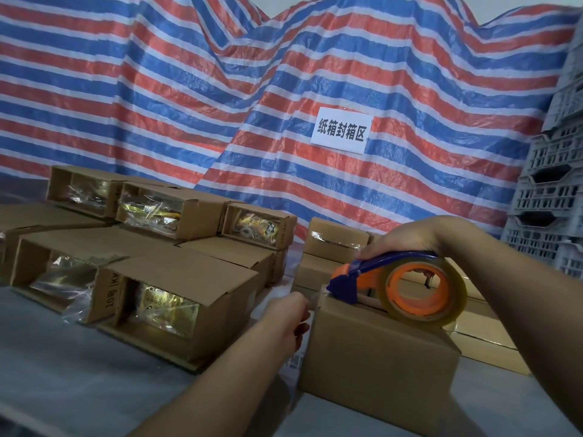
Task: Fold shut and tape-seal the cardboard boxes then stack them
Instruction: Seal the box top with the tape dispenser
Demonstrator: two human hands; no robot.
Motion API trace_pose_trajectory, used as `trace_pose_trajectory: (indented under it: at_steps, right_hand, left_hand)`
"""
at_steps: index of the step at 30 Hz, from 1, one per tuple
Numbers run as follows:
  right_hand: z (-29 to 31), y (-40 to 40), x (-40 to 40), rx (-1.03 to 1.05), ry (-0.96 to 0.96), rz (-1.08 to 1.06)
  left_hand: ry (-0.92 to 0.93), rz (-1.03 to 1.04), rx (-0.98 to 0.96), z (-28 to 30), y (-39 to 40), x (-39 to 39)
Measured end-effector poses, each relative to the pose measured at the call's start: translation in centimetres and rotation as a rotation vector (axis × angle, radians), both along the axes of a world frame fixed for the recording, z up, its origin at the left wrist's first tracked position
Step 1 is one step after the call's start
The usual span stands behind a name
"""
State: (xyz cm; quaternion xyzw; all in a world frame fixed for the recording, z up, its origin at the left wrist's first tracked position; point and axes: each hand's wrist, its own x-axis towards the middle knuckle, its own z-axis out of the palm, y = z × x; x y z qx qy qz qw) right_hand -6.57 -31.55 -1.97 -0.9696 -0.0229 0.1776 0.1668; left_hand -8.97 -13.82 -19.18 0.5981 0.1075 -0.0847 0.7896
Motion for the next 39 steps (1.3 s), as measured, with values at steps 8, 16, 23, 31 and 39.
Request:
trace_pose_trajectory:
  at_steps: [8,16,23,31,39]
  right_hand:
    - [-0.1,-0.2,0.3,-0.009,-0.029,0.025]
    - [0.0,-0.4,0.7,-0.003,0.0,0.024]
    - [0.1,-0.7,0.8,-0.006,-0.007,0.006]
    - [0.0,-0.7,0.8,-0.014,-0.006,0.027]
    - [-0.1,-0.3,0.5,-0.004,0.008,0.044]
  left_hand:
    - [-0.004,-0.079,0.181,-0.4,-0.2,0.4]
    - [-0.031,-0.111,0.303,-0.1,0.0,0.4]
    - [-0.023,-0.087,0.389,-0.4,0.5,0.0]
    - [-0.198,0.016,0.412,2.1,0.7,1.2]
    - [-0.291,-0.12,0.445,1.9,-0.3,0.7]
